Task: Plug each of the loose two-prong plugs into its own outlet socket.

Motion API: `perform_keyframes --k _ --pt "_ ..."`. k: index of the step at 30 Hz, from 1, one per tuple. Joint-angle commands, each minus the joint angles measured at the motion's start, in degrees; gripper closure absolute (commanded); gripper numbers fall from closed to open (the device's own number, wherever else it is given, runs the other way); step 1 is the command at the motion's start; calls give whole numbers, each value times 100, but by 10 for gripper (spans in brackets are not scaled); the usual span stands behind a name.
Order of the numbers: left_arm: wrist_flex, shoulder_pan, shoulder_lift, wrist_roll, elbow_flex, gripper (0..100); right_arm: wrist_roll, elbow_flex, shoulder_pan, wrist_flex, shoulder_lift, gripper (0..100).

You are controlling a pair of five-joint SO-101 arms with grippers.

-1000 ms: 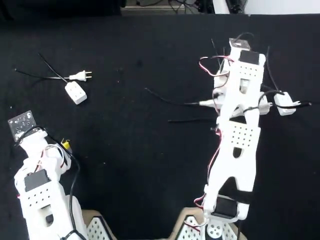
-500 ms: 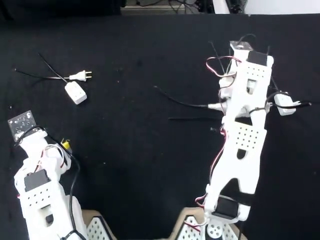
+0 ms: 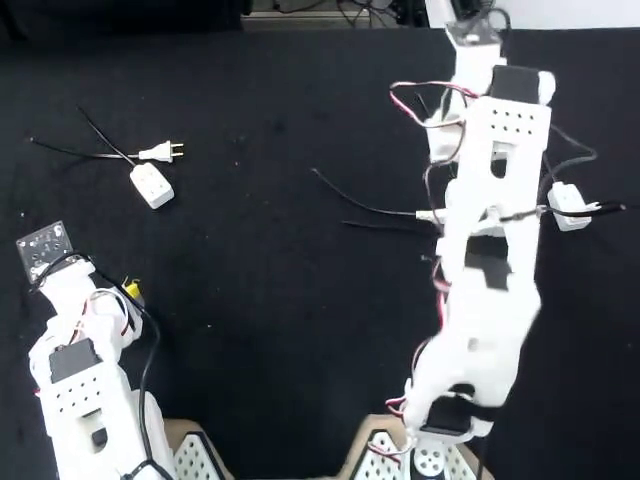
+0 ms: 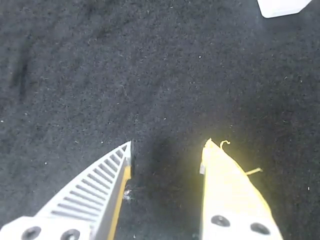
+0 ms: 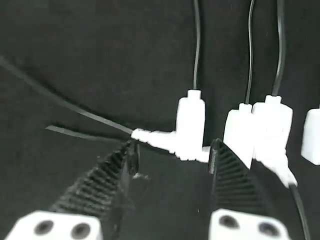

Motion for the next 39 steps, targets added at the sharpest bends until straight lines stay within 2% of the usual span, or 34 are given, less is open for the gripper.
perform_keyframes --k 1,6,10,13,20,24,28,32,37,39 --pt "-114 -31 -44 9 -277 769 26 1262 -589 185 -2149 787" --pt "-114 -22 -44 9 -277 769 18 3143 -1433 -62 -3943 787" --pt "-114 -22 -44 18 -277 769 -26 4831 -1820 -1108 -5130 787" --pt "-114 -22 -44 18 -277 769 -352 6220 -2136 -1978 -5807 787" --pt "-114 -22 -44 26 -277 769 -826 8576 -3147 -3895 -6352 787" --pt "-114 -13 -44 26 -277 767 -1495 9675 -3569 -5284 -6369 787" --pt "-114 -31 -44 9 -347 767 -1864 10484 -3877 -6119 -6352 787" --pt "9 -268 18 0 -1121 766 -1714 11073 -4000 -6778 -6387 798" --pt "62 -330 53 -633 -2475 765 -1618 11134 -4009 -6822 -6387 993" --pt "70 -330 237 -642 -3002 765 -1618 11134 -4009 -6831 -6387 952"
